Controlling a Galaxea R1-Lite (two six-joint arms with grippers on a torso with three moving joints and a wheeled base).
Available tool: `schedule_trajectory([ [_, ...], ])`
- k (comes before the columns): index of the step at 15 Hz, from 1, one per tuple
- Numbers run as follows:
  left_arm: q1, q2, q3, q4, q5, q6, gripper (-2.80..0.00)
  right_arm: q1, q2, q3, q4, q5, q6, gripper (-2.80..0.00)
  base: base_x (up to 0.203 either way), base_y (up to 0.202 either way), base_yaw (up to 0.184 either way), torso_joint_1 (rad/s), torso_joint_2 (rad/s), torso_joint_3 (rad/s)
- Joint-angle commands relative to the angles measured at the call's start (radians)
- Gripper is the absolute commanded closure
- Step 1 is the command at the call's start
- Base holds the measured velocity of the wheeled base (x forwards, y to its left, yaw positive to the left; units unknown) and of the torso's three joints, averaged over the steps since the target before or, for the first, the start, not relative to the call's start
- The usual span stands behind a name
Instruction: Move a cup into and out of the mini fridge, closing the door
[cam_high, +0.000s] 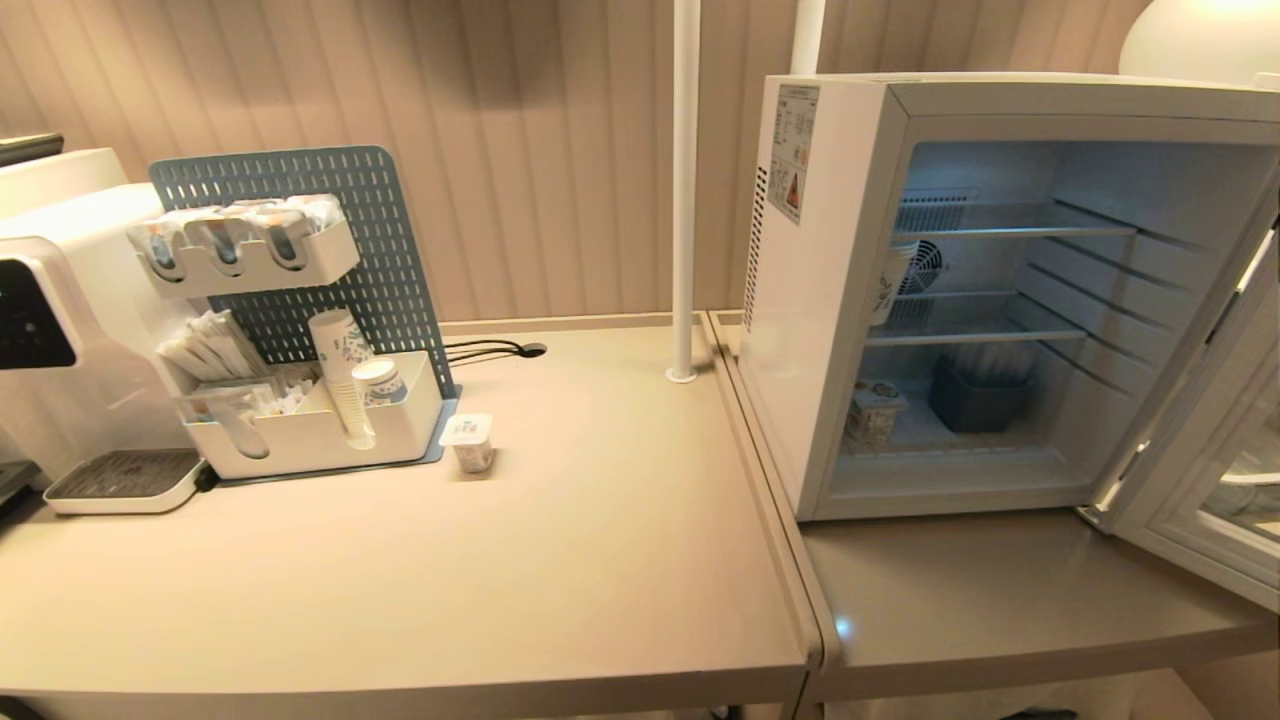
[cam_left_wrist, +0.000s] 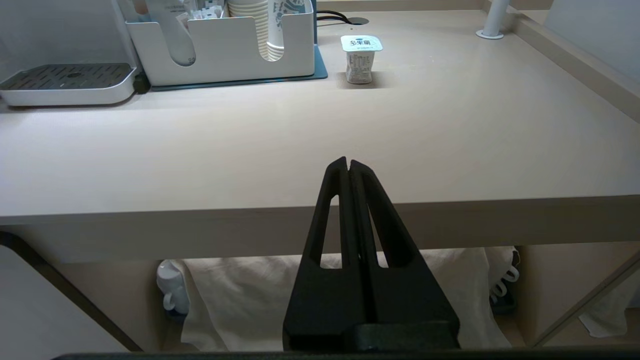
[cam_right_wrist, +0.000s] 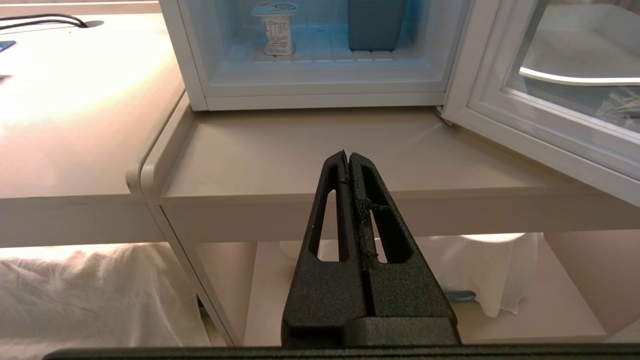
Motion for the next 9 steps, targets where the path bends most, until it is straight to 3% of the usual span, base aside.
schedule_trajectory([
  [1, 0.000, 0.002, 0.002, -0.001, 0.000, -0.001, 0.00, 0.000, 0.003, 0.000, 0.001, 0.000, 0.000, 0.00, 0.000, 0.000, 0.000, 0.000, 0.00, 0.000],
  [5, 0.000, 0.002, 0.002, -0.001, 0.000, -0.003, 0.00, 0.000, 0.003, 0.000, -0.001, -0.001, 0.001, 0.00, 0.000, 0.000, 0.000, 0.000, 0.00, 0.000],
  [9, 0.000, 0.002, 0.002, -0.001, 0.000, -0.003, 0.00, 0.000, 0.003, 0.000, -0.003, -0.001, 0.006, 0.00, -0.165, 0.000, 0.002, 0.005, 0.01, 0.004],
])
